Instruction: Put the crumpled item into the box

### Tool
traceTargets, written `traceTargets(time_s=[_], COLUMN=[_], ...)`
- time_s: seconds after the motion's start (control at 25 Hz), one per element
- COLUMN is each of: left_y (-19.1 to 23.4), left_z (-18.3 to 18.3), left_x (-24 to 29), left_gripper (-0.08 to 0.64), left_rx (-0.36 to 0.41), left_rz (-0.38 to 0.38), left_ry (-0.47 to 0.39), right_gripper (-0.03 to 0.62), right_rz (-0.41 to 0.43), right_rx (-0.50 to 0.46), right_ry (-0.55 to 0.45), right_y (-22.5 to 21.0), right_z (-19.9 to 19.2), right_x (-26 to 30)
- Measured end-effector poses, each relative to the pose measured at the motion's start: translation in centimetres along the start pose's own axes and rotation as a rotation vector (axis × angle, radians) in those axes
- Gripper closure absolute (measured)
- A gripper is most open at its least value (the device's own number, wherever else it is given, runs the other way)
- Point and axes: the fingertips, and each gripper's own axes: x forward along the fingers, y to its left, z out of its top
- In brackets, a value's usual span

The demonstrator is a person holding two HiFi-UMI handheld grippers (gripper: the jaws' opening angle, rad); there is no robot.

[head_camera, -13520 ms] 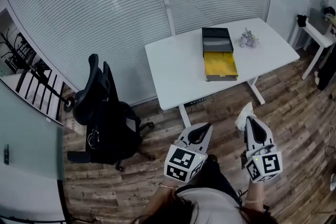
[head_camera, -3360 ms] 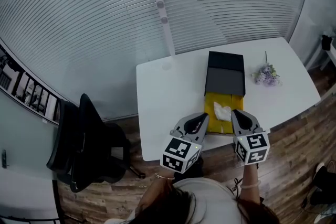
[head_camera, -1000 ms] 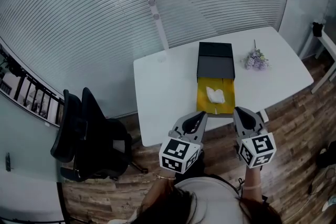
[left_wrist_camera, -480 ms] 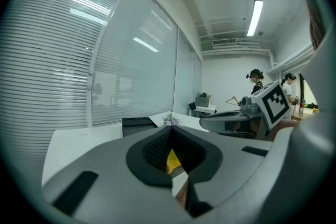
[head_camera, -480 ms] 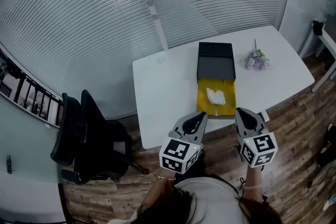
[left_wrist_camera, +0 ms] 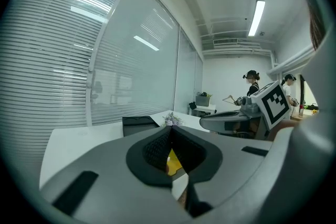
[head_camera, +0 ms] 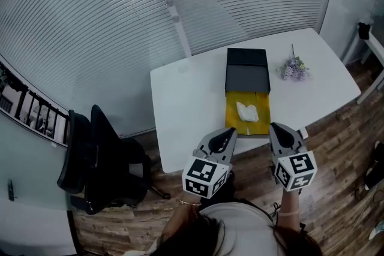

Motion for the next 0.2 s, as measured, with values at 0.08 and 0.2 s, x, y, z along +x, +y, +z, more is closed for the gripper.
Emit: traceTargets(time_s=[0.08,0.2], left_y=[0.23,0.65], left_z=[0.09,0.19], left_x=[0.31,0.72], left_gripper=[0.543,0.543], left_rx=[-0.002,-0.006], left_rz=[-0.001,-0.001], left_ry=[-0.002,-0.002], right_gripper=[0.566,0.566], right_rz=[-0.009,-0.023], right_rx=[-0.004,-0.01], right_ry=[0.001,0.004], right_y=[-0.28,-0.67], right_z=[0.03,0.04], right_x=[0.24,0.62])
